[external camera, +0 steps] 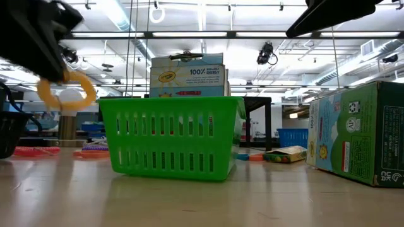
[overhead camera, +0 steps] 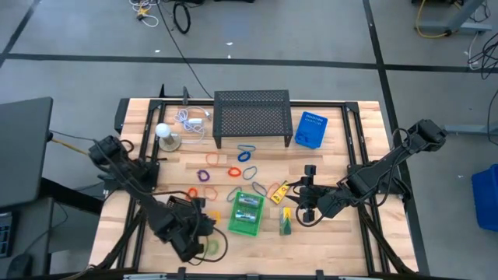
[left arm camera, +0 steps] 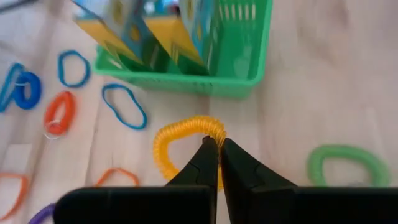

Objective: Pick & Place Office Desk Supplies
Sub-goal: Put the yellow spring keychain into the black bin

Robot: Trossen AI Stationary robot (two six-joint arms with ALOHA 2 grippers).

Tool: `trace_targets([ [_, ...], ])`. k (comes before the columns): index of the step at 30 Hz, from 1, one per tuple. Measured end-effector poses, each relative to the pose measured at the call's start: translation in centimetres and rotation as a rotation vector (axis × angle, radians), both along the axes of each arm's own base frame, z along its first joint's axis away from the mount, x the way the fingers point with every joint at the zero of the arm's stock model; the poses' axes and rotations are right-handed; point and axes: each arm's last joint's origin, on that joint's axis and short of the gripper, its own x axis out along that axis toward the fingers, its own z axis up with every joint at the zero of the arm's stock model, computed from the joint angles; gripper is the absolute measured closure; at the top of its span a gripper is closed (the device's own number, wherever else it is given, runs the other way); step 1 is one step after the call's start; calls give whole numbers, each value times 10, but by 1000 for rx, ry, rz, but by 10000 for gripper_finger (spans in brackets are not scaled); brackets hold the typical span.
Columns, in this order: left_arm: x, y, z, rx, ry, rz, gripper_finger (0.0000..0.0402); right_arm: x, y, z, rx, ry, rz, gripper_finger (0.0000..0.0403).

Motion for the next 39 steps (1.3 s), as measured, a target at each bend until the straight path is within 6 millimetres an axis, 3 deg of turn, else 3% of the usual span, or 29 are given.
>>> trace_targets([
  [10, -19, -10, 19, -53, -174, -70, 395, 1, 1, 2, -24, -13, 23, 227],
  [14, -25, -3, 26, -91, -243, -90, 395, 2, 2, 3, -27, -28, 32, 227],
  [25, -60, 35, 19, -307, -77, 146, 395, 2, 2, 3, -14, -28, 34, 227],
  [32, -74, 47, 16, -353, 120, 267, 395, 2, 2, 3, -7, -25, 29, 227],
  [39, -78, 47, 13, -400, 249, 271, 395, 2, 2, 3, -8, -24, 29, 227],
])
